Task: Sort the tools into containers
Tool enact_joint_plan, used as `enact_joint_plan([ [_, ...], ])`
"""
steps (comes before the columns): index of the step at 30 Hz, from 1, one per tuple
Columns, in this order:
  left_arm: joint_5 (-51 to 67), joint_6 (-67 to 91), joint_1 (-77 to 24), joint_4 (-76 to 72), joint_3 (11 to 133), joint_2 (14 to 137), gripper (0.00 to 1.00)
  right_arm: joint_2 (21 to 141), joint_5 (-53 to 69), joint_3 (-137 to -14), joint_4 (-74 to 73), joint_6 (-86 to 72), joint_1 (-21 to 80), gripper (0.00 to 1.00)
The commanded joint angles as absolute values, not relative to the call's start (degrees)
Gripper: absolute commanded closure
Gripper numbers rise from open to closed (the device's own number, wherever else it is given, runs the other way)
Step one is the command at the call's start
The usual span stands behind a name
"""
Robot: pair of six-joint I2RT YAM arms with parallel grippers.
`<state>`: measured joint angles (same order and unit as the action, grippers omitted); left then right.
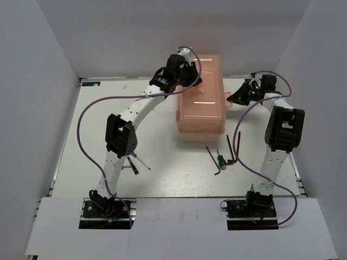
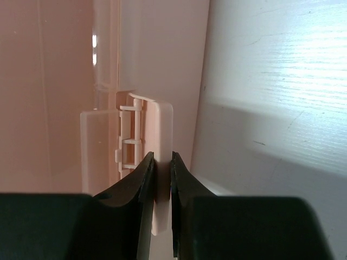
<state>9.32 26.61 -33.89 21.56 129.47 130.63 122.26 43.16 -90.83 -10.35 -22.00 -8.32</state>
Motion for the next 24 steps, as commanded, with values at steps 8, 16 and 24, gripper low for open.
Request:
enact_joint_plan([
  [8, 7.03, 21.71, -32.61, 24.43, 132.9, 124.89, 1.0, 123.66, 38.06, -94.75, -11.69, -17.93, -10.19, 1.0],
  [16, 7.03, 21.18, -31.46, 24.96, 131.84, 121.38, 1.0, 123.75, 37.79, -95.01, -12.22, -17.75, -10.63, 1.0],
  [24, 6.33, 20.04, -29.18, 24.96, 126.66, 114.19, 1.0, 124.01, 37.18, -95.36, -13.18, -17.05, -11.16, 1.0],
])
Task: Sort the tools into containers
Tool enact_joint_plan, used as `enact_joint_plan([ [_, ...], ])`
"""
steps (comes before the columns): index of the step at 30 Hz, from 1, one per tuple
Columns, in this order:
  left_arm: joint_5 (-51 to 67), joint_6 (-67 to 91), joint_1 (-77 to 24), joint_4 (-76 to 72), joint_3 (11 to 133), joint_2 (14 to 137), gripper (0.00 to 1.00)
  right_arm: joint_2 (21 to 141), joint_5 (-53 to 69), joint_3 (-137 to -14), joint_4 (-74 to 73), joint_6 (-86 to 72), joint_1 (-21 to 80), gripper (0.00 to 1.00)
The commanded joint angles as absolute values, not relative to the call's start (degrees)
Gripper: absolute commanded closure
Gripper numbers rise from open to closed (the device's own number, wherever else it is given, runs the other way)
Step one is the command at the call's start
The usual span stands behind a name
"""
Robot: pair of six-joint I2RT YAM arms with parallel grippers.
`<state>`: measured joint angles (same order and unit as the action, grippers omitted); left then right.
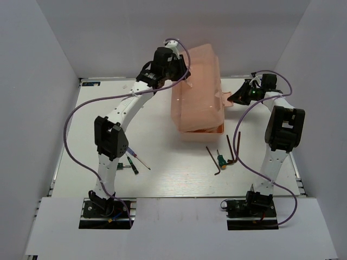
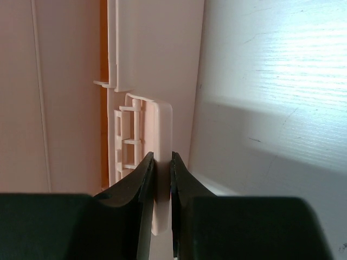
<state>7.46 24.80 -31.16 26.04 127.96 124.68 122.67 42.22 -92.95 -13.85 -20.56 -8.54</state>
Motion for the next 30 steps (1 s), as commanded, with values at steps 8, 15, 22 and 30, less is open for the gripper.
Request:
enact_joint_plan([
  [8, 2.46, 18.98, -25.58, 21.97, 110.84, 103.46, 1.0, 123.75, 37.7, -94.57, -13.1, -17.14, -11.6, 1.0],
  [15, -2.8, 18.98, -22.51, 20.13, 97.75, 96.78, 1.0, 122.78, 38.23, -93.43, -13.18, -16.61, -11.78, 1.0],
  [22, -5.27, 18.46, -20.84, 22.32, 93.7, 95.63, 0.7, 122.43, 38.49, -93.08, -13.8, -15.56, -11.86, 1.0],
  [30, -7.91, 18.46, -19.16, 24.16, 87.81, 92.12, 0.18, 121.99, 38.85, -92.02, -13.71, -15.29, -11.78, 1.0],
])
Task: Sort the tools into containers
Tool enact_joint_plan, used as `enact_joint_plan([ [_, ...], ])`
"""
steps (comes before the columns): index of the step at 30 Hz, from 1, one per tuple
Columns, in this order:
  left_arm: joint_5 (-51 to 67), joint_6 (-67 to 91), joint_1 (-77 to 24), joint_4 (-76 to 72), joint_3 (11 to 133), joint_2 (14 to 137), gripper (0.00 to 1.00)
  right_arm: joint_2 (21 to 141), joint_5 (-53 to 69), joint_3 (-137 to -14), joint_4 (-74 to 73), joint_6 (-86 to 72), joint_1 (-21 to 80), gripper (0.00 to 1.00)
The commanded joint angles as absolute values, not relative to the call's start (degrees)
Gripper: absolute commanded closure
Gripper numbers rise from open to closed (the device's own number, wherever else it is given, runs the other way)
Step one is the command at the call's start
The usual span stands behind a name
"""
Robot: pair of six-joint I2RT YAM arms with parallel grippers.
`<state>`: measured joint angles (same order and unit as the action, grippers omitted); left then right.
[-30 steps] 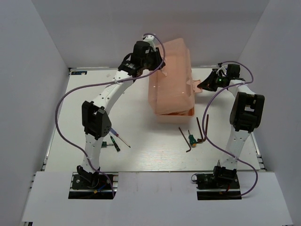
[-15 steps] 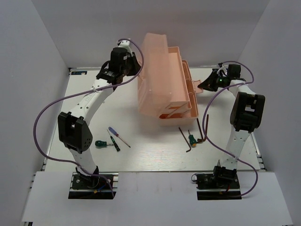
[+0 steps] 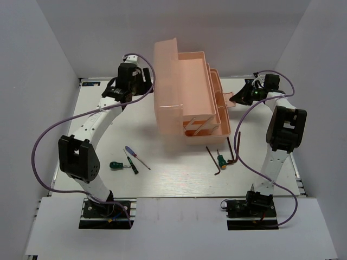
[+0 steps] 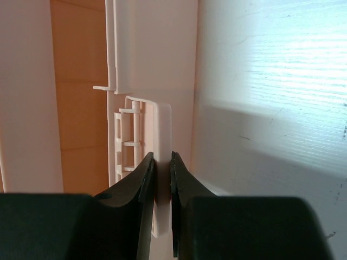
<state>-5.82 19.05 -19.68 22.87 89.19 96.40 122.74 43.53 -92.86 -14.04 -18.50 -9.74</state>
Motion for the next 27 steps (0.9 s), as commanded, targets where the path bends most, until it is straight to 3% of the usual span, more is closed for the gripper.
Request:
enact_joint_plan([
  [1, -8.87, 18.46, -18.46, 24.69, 87.11, 91.07, 0.14, 121.82, 38.93, -91.76, -13.8, -15.12, -11.78, 1.0],
  [27, -13.36, 16.26, -11.51, 29.79, 73.74, 75.86, 0.12, 121.12, 40.16, -90.88, -14.15, -15.73, -11.78, 1.0],
])
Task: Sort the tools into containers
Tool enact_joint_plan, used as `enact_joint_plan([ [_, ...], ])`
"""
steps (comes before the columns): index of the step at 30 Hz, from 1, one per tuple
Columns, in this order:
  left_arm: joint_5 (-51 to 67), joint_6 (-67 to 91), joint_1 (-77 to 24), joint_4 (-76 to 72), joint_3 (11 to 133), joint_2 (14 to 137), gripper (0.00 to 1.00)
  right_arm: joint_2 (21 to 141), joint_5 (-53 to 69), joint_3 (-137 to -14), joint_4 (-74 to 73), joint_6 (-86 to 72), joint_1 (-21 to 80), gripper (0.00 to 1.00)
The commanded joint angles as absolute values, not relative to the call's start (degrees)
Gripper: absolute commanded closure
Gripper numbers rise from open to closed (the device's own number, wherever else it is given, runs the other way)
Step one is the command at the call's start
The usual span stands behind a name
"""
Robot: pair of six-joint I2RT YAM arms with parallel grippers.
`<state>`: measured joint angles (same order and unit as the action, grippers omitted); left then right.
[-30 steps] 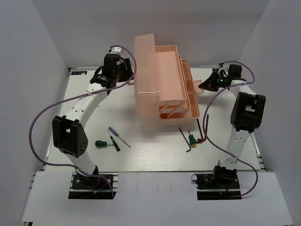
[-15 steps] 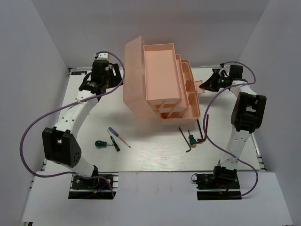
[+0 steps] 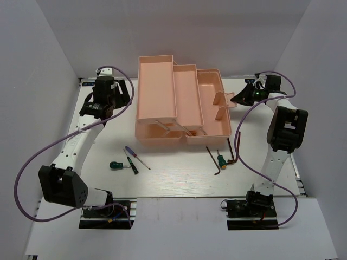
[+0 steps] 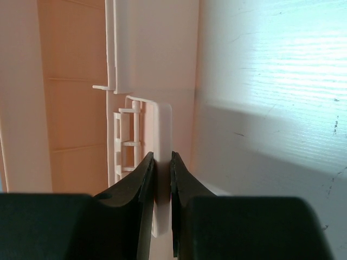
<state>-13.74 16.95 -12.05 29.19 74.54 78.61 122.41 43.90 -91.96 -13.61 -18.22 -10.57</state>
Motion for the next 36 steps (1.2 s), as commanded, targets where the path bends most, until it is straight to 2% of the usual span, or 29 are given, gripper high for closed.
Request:
enact_joint_plan([
  [1, -13.36, 16.26, -11.51, 29.79, 73.13, 75.85, 0.12, 121.55, 40.51, -91.14, -14.67, -15.21, -11.78, 0.96],
  [3, -11.34, 16.26, -11.51, 29.79, 73.13, 74.19, 0.12, 121.03, 40.78, -91.93, -17.12, -13.8, -11.69, 0.68],
  [4, -10.64, 16.26, -11.51, 29.79, 72.43, 73.57, 0.12, 120.68, 40.35, -92.02, -17.92, -12.41, -11.78, 0.41],
  [7, -8.44, 16.26, -11.51, 30.32, 71.28, 70.32, 0.12, 116.99, 35.96, -91.94, -23.1, -6.45, -11.87, 0.24],
  [8, -7.48, 16.26, -11.51, 31.28, 70.58, 69.27, 0.14, 114.29, 31.68, -91.32, -24.07, -3.02, -11.87, 0.11],
  [9, -7.47, 16.26, -11.51, 32.07, 69.1, 67.0, 0.18, 110.95, 26.42, -89.67, -26.08, -1.42, -11.69, 0.09],
  [10, -6.69, 16.26, -11.51, 32.6, 68.13, 65.75, 0.3, 107.18, 23.93, -86.26, -26.36, 2.34, -11.6, 0.09],
  [12, -5.98, 16.26, -11.51, 34.52, 64.71, 63.38, 0.42, 101.64, 16.29, -77.94, -24.01, 6.23, -11.51, 0.09],
  [13, -5.02, 17.13, -11.51, 35.32, 63.47, 61.11, 0.51, 98.03, 15.74, -76.04, -23.73, 10.24, -11.6, 0.09],
  [15, -3.0, 18.7, -11.51, 35.86, 58.83, 58.64, 0.61, 95.46, 14.07, -71.66, -25.57, 12.47, -11.52, 0.09],
  [16, -0.12, 19.33, -12.04, 35.86, 56.8, 57.41, 0.69, 92.06, 13.54, -68.59, -27.58, 13.79, -11.17, 0.14],
  [17, 1.48, 19.94, -12.82, 35.16, 54.78, 55.04, 0.71, 90.8, 13.19, -67.16, -27.95, 14.15, -10.99, 0.27],
  [20, 9.57, 21.88, -12.83, 31.91, 46.52, 53.44, 0.79, 85.7, 11.52, -58.82, -28.56, 13.54, -9.15, 0.53],
  [22, 11.85, 22.41, -13.44, 31.38, 44.83, 52.13, 0.79, 83.77, 10.03, -56.0, -29.27, 12.49, -7.48, 0.6],
  [24, 11.87, 21.63, -14.06, 31.38, 44.21, 50.98, 0.76, 83.76, 8.71, -55.11, -29.79, 12.04, -6.68, 0.6],
  [26, 11.87, 19.96, -14.06, 32.69, 44.21, 47.47, 0.67, 84.37, 8.7, -53.54, -29.97, 10.73, -5.37, 0.6],
  [27, 11.87, 19.43, -14.58, 32.7, 44.91, 46.59, 0.56, 84.64, 8.53, -53.09, -29.62, 10.29, -4.75, 0.58],
  [30, 17.28, 17.41, -14.59, 33.93, 45.44, 45.97, 0.45, 85.87, 8.35, -51.59, -28.22, 6.61, -2.9, 0.55],
  [36, 24.69, 17.93, -16.96, 27.61, 37.02, 47.37, 0.42, 89.64, 3.52, -50.46, -25.76, 2.82, -0.18, 0.53],
])
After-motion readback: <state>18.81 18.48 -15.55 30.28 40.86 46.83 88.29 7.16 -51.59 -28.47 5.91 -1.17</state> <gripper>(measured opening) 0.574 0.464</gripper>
